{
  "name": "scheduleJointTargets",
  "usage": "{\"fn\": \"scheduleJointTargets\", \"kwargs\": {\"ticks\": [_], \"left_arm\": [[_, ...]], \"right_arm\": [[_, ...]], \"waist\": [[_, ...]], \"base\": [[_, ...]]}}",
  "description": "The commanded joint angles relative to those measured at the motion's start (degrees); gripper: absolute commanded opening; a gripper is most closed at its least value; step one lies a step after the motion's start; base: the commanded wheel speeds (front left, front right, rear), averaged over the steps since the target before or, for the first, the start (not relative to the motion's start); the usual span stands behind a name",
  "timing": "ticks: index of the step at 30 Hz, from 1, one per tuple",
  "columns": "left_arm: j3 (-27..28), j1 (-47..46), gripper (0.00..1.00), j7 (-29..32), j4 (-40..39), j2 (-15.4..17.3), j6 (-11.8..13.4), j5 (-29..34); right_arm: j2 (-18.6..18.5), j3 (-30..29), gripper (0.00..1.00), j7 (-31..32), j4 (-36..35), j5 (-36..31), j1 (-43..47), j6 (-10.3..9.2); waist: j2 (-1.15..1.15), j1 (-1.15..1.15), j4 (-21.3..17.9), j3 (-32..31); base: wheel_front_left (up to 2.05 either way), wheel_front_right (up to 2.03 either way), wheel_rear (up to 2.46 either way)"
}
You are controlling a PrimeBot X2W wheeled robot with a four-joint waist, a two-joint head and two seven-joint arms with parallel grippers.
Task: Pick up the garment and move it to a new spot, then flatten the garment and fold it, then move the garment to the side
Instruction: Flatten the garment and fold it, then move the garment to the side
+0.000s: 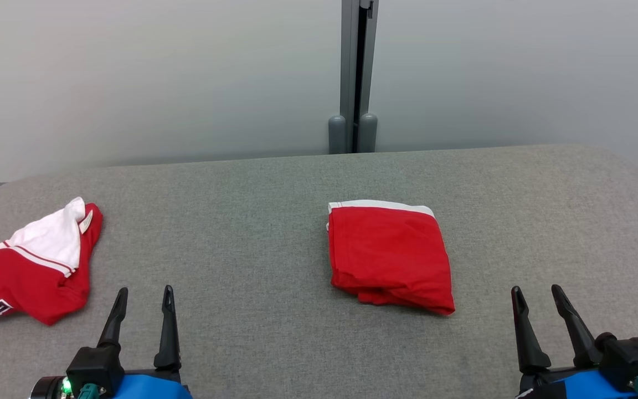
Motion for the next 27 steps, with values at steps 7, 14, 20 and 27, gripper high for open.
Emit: {"fn": "scheduleJointTargets", "kwargs": {"ticks": [7, 14, 20, 27], "left_arm": [[0.06, -0.18, 1.00, -0.26, 0.34, 0.32, 0.41, 0.00], [0.45, -0.72, 1.00, -0.26, 0.62, 0.53, 0.31, -0.30], [0.32, -0.93, 1.00, -0.26, 0.66, 0.52, 0.28, -0.16], [0.21, -0.97, 1.00, -0.26, 0.47, 0.46, 0.53, -0.10]], "right_arm": [[0.47, 0.01, 1.00, -0.15, 0.41, -0.61, 0.21, 0.03], [0.54, 0.13, 1.00, -0.16, 1.10, -0.57, 0.32, 0.03], [0.63, 0.11, 1.00, -0.15, 1.58, -0.64, 0.43, 0.03], [0.41, 0.16, 1.00, 0.31, 2.08, -0.90, -0.93, 0.03]], "waist": [[0.00, 0.00, 0.39, -0.42], [0.00, 0.00, 0.34, -0.43], [0.00, 0.00, 0.46, -0.34], [0.00, 0.00, 0.62, -0.15]], "base": [[0.00, 0.00, 0.00], [0.00, 0.00, 0.00], [0.00, 0.00, 0.00], [0.00, 0.00, 0.00]]}}
